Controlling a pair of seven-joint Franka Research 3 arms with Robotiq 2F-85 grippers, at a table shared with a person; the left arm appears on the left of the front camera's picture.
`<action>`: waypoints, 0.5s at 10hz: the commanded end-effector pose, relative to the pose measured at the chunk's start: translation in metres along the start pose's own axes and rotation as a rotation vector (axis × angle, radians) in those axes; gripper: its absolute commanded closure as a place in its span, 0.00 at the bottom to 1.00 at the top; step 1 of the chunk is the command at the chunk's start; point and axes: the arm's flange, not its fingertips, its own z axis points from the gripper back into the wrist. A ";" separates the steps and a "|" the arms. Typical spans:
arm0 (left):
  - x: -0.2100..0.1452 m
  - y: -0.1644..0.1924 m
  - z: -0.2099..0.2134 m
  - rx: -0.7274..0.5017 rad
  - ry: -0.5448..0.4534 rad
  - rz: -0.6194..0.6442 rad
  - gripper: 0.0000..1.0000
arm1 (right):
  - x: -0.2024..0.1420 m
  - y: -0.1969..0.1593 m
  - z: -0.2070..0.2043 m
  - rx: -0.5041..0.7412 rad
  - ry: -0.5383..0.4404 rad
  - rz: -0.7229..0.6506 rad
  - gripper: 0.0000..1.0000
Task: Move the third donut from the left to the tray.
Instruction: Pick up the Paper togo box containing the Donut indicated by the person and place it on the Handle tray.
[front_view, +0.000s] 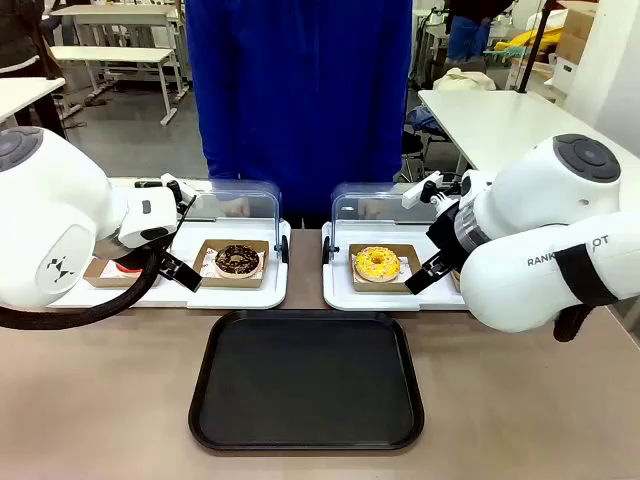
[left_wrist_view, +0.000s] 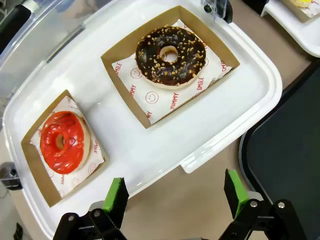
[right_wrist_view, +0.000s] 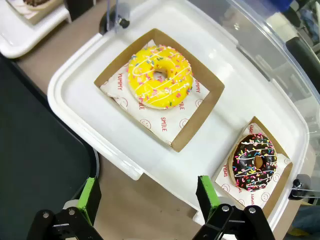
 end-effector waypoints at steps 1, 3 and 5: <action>0.000 0.000 0.000 0.000 0.000 0.000 0.00 | 0.000 0.000 0.000 0.000 0.000 0.000 0.00; 0.000 0.000 0.000 0.000 0.000 0.000 0.00 | 0.000 0.000 0.000 0.000 0.000 0.000 0.00; 0.000 0.000 0.000 0.000 0.000 0.000 0.00 | 0.000 0.000 0.000 0.000 0.000 0.000 0.00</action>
